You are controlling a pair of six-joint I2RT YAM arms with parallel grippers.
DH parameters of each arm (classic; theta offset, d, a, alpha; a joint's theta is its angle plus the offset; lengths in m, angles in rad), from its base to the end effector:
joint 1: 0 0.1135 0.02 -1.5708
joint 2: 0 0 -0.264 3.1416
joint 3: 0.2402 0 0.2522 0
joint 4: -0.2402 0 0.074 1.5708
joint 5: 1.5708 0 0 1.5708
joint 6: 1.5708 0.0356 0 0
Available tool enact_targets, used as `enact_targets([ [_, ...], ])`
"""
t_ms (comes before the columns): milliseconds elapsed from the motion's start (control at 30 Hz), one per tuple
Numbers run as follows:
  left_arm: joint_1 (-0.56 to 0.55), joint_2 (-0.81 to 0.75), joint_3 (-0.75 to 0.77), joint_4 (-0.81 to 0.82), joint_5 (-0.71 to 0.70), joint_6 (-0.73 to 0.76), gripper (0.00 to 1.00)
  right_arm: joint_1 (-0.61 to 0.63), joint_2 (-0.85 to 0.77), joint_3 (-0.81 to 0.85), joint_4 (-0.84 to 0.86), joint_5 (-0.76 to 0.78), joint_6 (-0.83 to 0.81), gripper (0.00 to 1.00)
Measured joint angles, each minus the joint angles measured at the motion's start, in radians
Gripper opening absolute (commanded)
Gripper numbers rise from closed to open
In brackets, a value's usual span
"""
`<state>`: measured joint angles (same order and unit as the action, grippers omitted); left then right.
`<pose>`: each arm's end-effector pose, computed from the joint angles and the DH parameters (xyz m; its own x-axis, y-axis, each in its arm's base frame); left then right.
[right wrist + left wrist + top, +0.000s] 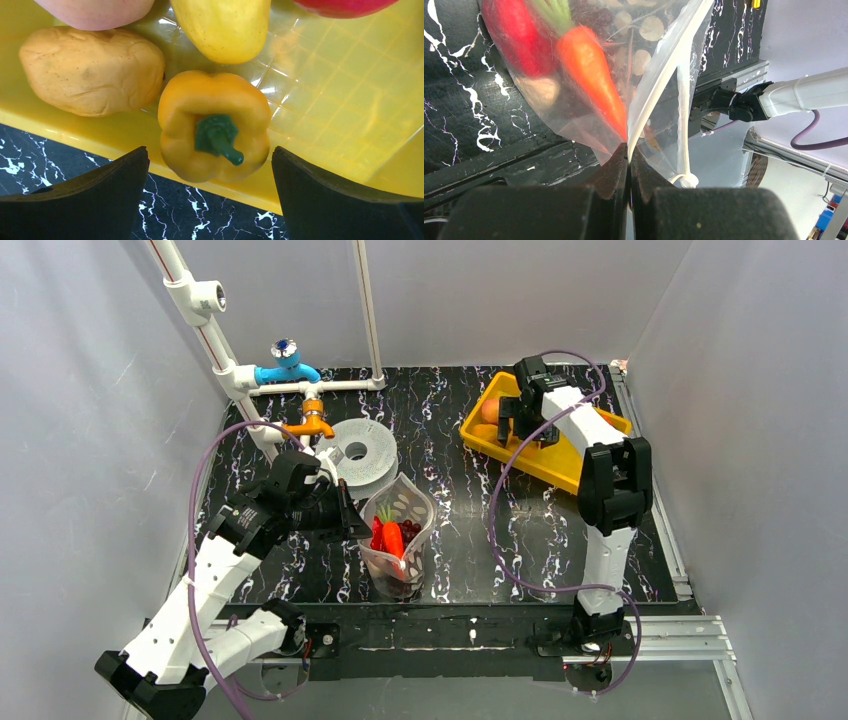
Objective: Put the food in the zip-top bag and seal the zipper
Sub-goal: Pick up the fake vegetable from the bin.
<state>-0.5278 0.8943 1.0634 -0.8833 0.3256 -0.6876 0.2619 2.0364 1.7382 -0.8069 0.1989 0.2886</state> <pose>0.1390 -0.0942 0.3492 -0.8727 -0.1873 -0.4509 0.1710 0.7478 -0.6415 0.4260 0.1069 0.2375 -0.8752 0.0543 -0.4807 0.0845 0.9956 -0.0415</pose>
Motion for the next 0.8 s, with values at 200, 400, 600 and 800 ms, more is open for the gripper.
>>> enact_targets([
  [200,0.000,0.000,0.000,0.000,0.000,0.000,0.00,-0.005,0.024,0.001,0.004,-0.007,-0.001,0.72],
  [400,0.000,0.000,0.000,0.000,0.000,0.000,0.00,-0.009,0.030,0.004,0.004,-0.019,-0.002,0.36],
  [600,0.000,0.000,0.000,0.000,0.000,0.000,0.00,-0.011,0.009,0.006,0.001,-0.014,-0.003,0.17],
  [800,0.000,0.001,0.000,0.000,0.000,0.000,0.00,-0.011,-0.158,-0.047,0.030,-0.026,0.007,0.05],
])
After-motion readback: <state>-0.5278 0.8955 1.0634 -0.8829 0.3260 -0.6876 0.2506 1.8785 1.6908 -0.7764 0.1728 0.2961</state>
